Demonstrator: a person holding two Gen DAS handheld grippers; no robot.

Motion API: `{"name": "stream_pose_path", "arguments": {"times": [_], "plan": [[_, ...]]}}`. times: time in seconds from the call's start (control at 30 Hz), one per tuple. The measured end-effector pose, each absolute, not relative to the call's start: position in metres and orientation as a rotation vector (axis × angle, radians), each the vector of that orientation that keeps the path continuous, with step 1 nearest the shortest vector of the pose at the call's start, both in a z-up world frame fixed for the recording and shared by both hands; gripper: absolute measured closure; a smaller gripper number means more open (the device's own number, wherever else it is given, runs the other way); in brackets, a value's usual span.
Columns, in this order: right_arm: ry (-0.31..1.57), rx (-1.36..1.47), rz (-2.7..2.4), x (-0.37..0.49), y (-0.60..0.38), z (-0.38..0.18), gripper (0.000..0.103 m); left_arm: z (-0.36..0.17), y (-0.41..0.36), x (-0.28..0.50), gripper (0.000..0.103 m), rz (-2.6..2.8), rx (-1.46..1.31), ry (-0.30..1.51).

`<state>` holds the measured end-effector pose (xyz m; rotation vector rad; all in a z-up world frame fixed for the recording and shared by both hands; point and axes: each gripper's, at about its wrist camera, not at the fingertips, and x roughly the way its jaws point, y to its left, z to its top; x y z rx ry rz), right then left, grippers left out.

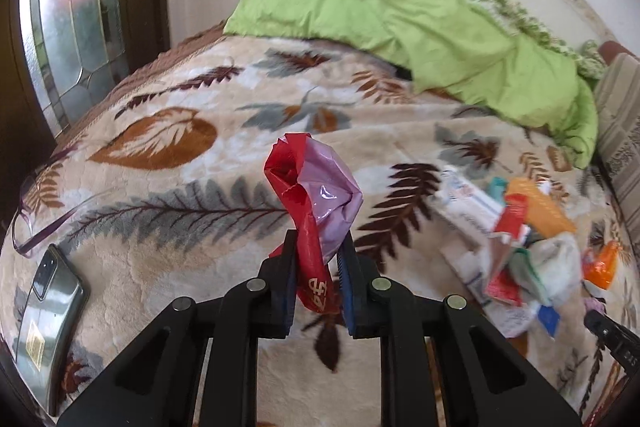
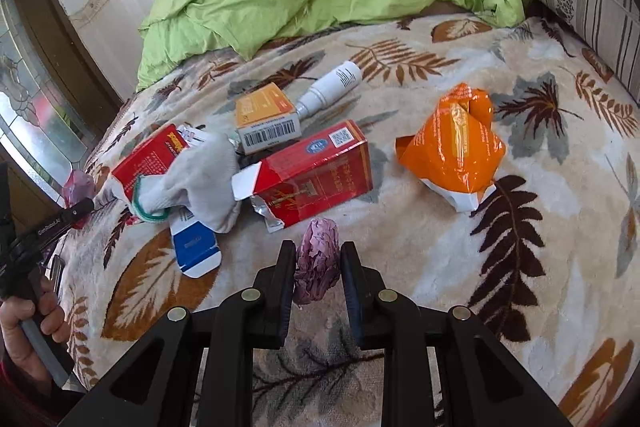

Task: Collect trash
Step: 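Carry both wrappers to the red basket and open both tools over it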

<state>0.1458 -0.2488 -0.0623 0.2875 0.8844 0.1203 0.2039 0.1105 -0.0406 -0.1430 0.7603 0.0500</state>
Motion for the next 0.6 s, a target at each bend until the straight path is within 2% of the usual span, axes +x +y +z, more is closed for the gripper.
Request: {"name": "stream_pose_path", "arguments": {"times": [0.33, 0.6], "plan": [[0.81, 0.368, 0.122, 0.113, -0.264, -0.042, 0.079, -0.02, 0.032, 0.164, 0.085, -0.204, -0.113, 0.718], [0.726, 0.51, 0.09, 0.034, -0.329, -0.005, 0.079, -0.001, -0.105, 0.091, 0.086, -0.545, 0.066, 0.698]]}}
